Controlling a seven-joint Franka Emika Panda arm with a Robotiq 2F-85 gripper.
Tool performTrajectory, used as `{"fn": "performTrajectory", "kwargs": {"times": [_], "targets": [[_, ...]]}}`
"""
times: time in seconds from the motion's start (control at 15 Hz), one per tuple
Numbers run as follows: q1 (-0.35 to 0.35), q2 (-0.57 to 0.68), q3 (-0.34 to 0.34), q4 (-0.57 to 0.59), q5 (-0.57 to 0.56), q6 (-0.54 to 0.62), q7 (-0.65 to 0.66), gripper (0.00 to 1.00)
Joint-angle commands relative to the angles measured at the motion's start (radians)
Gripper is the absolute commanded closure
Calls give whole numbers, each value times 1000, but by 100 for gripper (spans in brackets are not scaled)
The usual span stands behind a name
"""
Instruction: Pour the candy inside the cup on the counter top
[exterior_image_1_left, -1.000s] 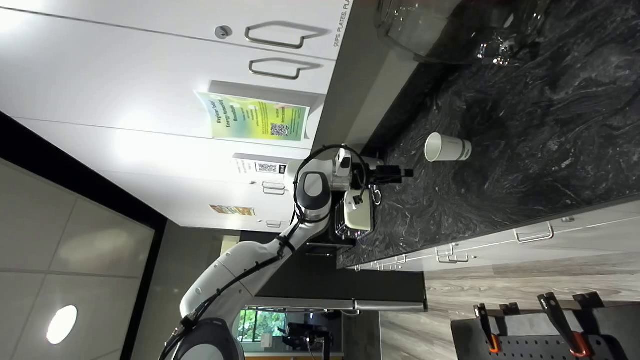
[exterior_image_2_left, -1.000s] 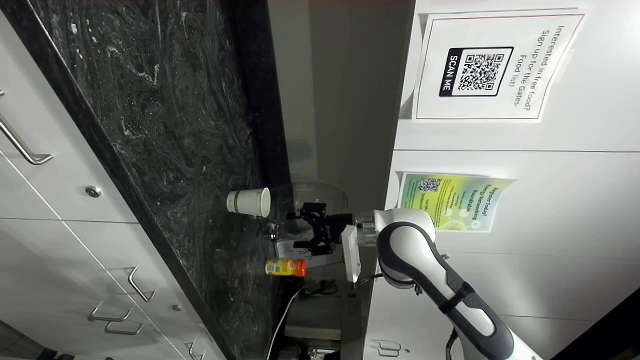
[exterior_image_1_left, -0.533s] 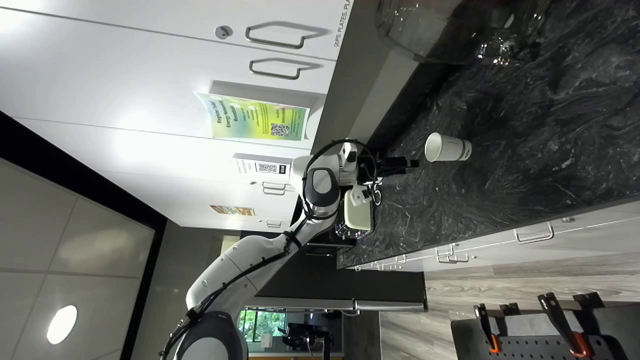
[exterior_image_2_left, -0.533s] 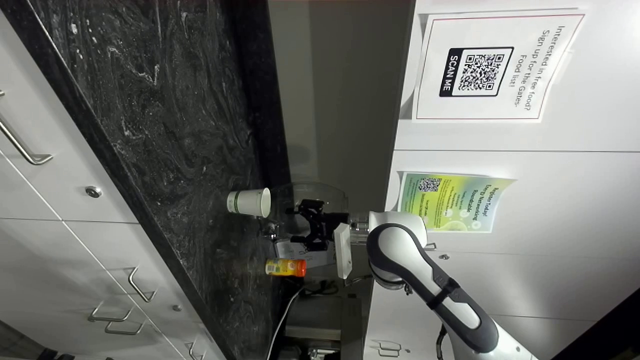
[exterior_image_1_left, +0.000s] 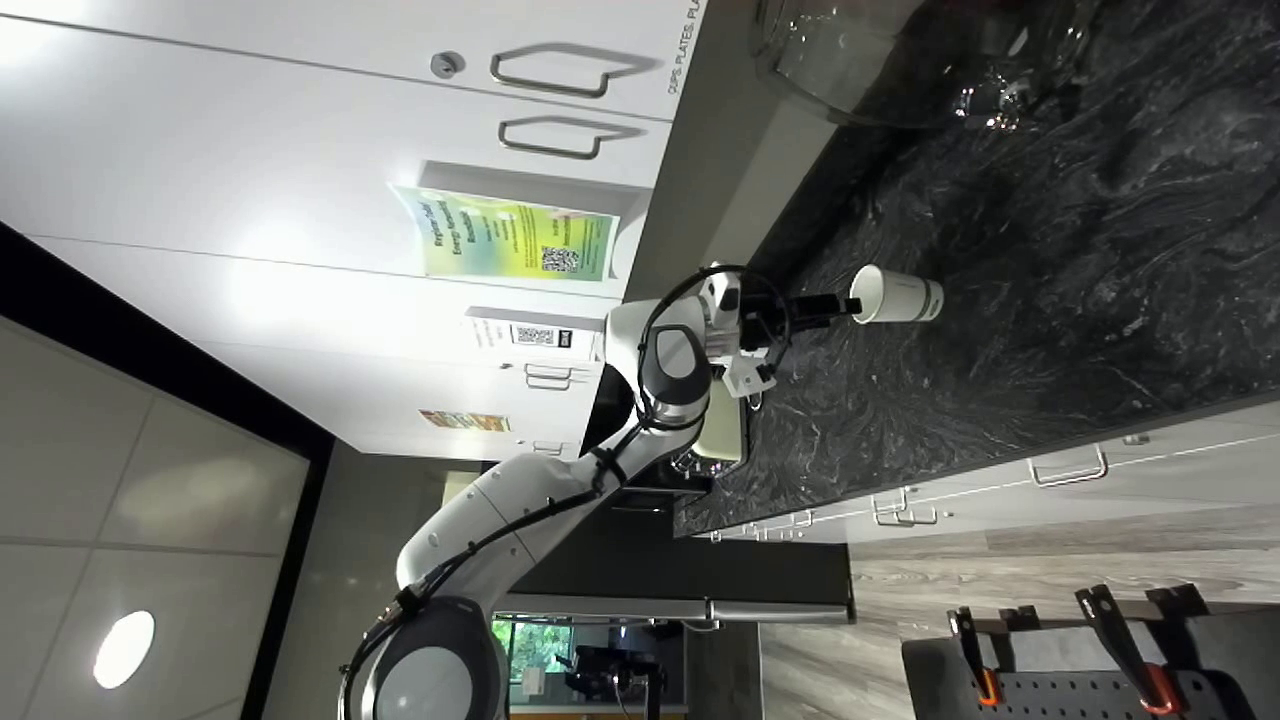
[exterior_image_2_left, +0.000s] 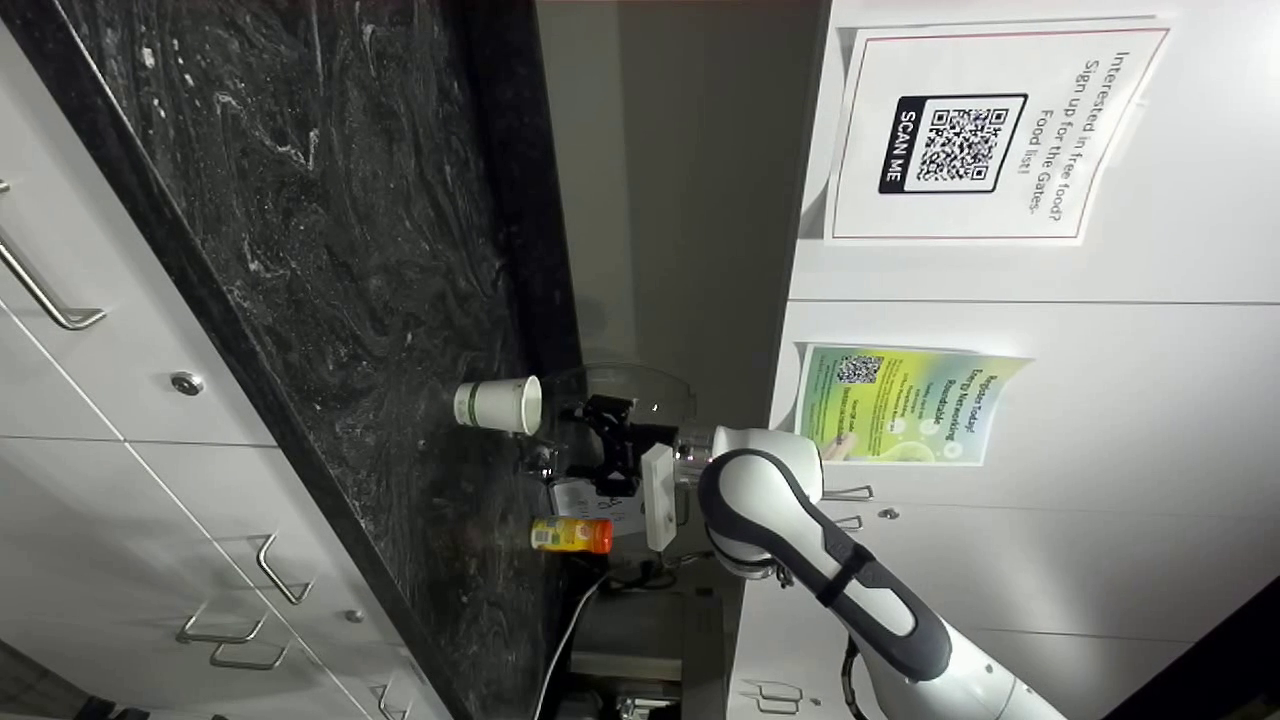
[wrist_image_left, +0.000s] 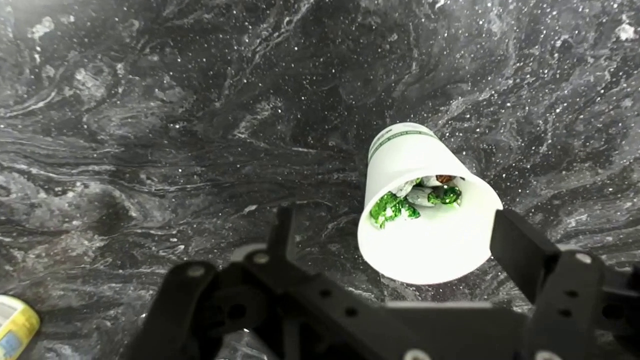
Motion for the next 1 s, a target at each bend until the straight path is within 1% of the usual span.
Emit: {"fn": "performTrajectory", "kwargs": {"times": [0.0,0.53,0.93], "targets": [[20,30,-35,7,-9,51,9,0],[27,112,-62,35,30,136,-1,0],[52,170,-101,79,27,148,26,0]]}}
